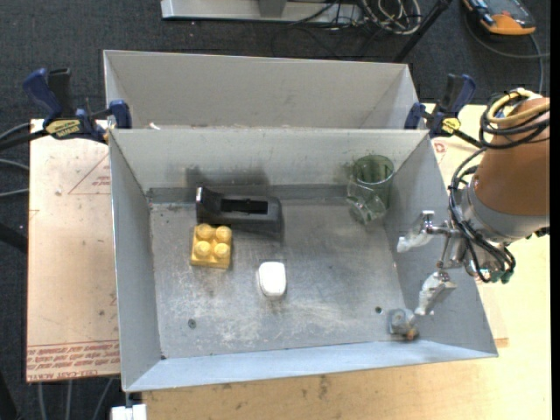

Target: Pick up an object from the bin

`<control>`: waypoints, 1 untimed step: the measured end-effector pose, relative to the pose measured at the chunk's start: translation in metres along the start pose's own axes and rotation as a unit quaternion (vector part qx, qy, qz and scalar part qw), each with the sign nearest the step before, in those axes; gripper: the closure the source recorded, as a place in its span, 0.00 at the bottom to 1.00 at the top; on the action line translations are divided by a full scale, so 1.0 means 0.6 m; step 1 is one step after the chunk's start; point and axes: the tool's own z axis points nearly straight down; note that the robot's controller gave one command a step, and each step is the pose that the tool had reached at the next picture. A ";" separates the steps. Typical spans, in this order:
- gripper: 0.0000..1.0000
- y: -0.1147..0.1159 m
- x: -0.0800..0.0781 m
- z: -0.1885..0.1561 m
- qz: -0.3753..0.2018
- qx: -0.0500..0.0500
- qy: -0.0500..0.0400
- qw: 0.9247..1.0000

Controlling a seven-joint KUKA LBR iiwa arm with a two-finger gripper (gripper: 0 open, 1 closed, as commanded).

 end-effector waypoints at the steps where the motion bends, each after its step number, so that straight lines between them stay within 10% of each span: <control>1: 0.00 0.001 -0.003 -0.006 -0.002 0.001 -0.004 1.000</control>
Offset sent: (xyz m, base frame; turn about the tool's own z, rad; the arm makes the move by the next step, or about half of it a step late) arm 0.0003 -0.0406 -0.0609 -0.3349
